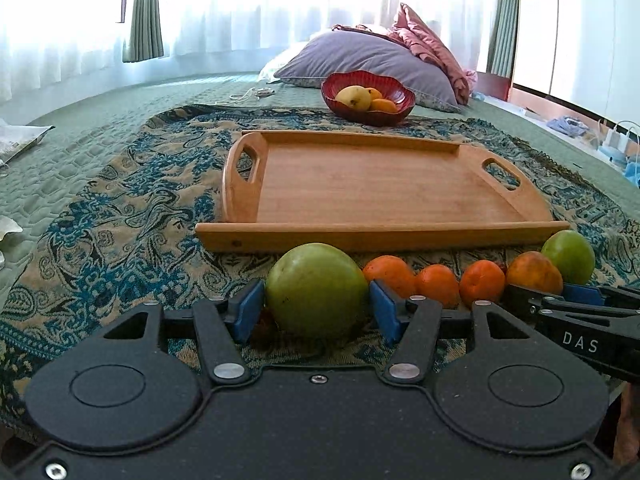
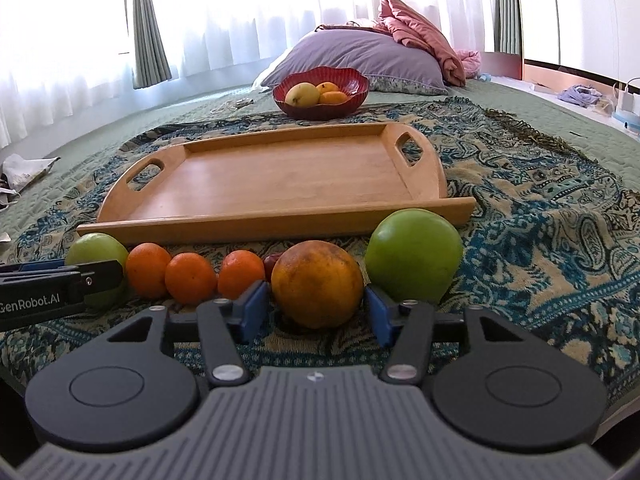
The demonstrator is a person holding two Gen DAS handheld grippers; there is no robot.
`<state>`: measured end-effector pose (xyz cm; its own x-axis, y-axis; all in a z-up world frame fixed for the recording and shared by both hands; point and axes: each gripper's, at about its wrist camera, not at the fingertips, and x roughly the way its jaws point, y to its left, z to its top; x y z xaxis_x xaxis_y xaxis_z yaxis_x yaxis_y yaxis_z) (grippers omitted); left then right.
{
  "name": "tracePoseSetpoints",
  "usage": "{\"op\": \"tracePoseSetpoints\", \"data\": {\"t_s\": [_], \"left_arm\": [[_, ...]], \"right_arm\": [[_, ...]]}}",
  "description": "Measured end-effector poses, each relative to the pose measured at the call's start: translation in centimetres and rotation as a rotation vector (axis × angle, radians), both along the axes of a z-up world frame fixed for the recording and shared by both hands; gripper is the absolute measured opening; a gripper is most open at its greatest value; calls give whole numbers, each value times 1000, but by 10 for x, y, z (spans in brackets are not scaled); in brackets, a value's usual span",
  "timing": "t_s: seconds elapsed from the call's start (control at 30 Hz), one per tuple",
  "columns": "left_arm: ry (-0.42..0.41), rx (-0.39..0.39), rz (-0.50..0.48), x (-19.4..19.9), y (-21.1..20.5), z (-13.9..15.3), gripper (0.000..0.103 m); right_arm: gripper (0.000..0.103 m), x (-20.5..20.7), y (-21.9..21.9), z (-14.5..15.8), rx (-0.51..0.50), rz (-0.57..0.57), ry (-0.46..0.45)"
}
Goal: Organize fruits
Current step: 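Close the left gripper on the large green pomelo while the right gripper closes on the orange-brown grapefruit, then carry the pomelo in the left gripper and the grapefruit in the right gripper over the wooden tray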
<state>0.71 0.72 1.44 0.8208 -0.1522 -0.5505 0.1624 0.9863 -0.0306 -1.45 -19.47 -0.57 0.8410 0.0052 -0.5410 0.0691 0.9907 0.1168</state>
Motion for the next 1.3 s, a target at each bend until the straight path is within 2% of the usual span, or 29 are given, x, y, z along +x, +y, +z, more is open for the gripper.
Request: {"op": "tracePoseSetpoints", "data": {"t_s": [0.23,0.3,0.4,0.63,0.9,1.1,1.3], "left_arm": [[-17,-39,3,6,3,-3,57],[-19,-70,5,8,7,-3,56],[-31,-100,14,6,11,-4,56],[-83,-56,6,-3,5,2,55],[-143,-40,1,-2,0,20,55],[-141,-51,-1,18,-6,34,55],[-98,-71,-11,51,-8,46,55]], "right_arm": [[63,6,-1,-4,1,7,6],[55,7,-1,-5,2,6,6],[53,5,0,-3,3,1,-5],[53,-6,3,5,-18,-5,-63],[53,-7,2,20,-37,5,-108],[53,5,-4,32,-49,-1,-126],[53,33,-17,46,-49,16,-113]]}}
